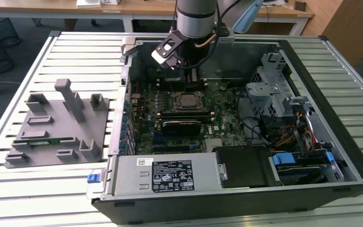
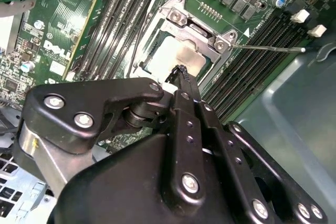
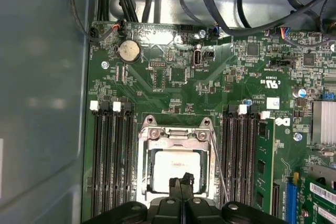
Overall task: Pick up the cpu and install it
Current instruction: 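Install the first cpu locking lever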
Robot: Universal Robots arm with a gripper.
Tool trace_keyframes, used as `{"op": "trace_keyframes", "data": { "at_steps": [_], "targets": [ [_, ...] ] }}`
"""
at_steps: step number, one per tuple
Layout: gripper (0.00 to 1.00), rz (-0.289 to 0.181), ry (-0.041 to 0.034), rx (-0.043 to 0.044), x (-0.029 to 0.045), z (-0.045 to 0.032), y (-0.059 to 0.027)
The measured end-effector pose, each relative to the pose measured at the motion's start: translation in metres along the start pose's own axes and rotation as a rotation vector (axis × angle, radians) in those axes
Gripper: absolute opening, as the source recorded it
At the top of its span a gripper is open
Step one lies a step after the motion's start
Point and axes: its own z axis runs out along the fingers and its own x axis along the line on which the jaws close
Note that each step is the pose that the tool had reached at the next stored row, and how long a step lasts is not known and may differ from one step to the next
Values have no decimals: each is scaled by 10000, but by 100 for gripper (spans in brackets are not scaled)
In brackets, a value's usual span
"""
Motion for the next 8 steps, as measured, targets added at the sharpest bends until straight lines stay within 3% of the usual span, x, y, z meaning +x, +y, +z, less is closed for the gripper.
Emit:
{"op": "trace_keyframes", "data": {
  "at_steps": [5,8],
  "targets": [
    [11,0,1,-1,-2,-98,1],
    [11,-1,1,0,-4,-199,2]
  ]
}}
